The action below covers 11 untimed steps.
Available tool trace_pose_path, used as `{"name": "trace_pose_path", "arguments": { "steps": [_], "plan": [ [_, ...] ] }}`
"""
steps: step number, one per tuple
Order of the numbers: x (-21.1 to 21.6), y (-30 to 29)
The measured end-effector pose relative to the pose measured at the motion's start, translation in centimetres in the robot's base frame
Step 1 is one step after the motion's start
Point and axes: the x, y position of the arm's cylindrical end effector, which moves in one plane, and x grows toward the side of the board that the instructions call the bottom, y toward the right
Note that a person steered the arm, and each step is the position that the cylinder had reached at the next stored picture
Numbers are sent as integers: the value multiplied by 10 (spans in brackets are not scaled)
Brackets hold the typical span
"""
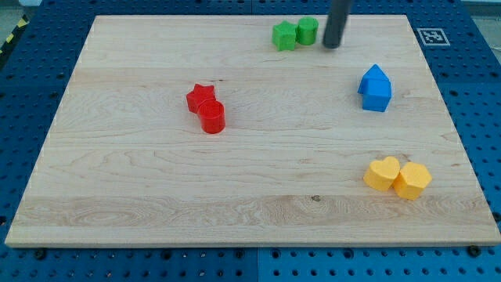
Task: Slide the red star slightly right
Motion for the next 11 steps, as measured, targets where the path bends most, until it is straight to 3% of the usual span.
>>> {"name": "trace_pose_path", "arguments": {
  "steps": [3, 5, 6, 8, 11],
  "plan": [
    [41, -90],
    [67, -239],
    [111, -289],
    [132, -277],
    [147, -153]
  ]
}}
